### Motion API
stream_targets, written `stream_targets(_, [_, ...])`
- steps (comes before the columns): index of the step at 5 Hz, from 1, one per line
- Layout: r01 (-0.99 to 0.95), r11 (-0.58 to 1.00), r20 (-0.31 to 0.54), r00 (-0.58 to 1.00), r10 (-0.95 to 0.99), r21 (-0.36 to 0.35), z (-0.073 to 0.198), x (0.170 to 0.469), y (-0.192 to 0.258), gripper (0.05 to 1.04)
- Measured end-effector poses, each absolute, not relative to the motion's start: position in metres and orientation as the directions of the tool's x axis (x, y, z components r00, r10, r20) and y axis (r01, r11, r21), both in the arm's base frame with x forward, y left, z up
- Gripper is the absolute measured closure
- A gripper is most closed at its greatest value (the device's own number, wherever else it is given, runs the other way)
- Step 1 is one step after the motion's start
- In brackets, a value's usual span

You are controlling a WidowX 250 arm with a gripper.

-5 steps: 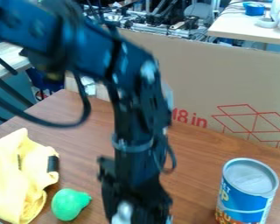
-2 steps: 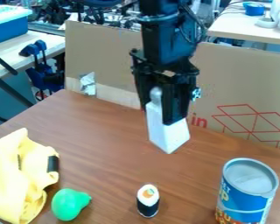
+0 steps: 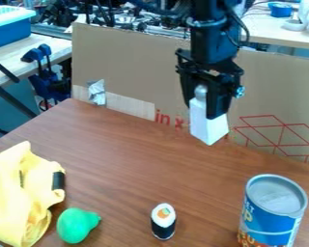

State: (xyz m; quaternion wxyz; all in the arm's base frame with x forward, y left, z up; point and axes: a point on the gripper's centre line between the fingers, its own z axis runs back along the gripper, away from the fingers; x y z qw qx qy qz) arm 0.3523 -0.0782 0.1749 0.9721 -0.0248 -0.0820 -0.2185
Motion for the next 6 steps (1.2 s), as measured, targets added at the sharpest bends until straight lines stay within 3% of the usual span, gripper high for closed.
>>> stream_targets(2, [0.353, 0.935, 0.035, 0.935, -0.352, -0.016, 0.127, 0.397, -0.086, 0.435])
stream_targets(3, [0.309, 0.95, -0.029, 0.95, -0.311, -0.048, 0.105, 0.396, -0.084, 0.435])
stream_targets(5, [0.267, 0.961, -0.043, 0.962, -0.27, -0.07, 0.087, 0.398, -0.08, 0.435])
stream_targets(6, [0.249, 0.964, -0.039, 0.966, -0.254, -0.094, 0.083, 0.399, -0.079, 0.389])
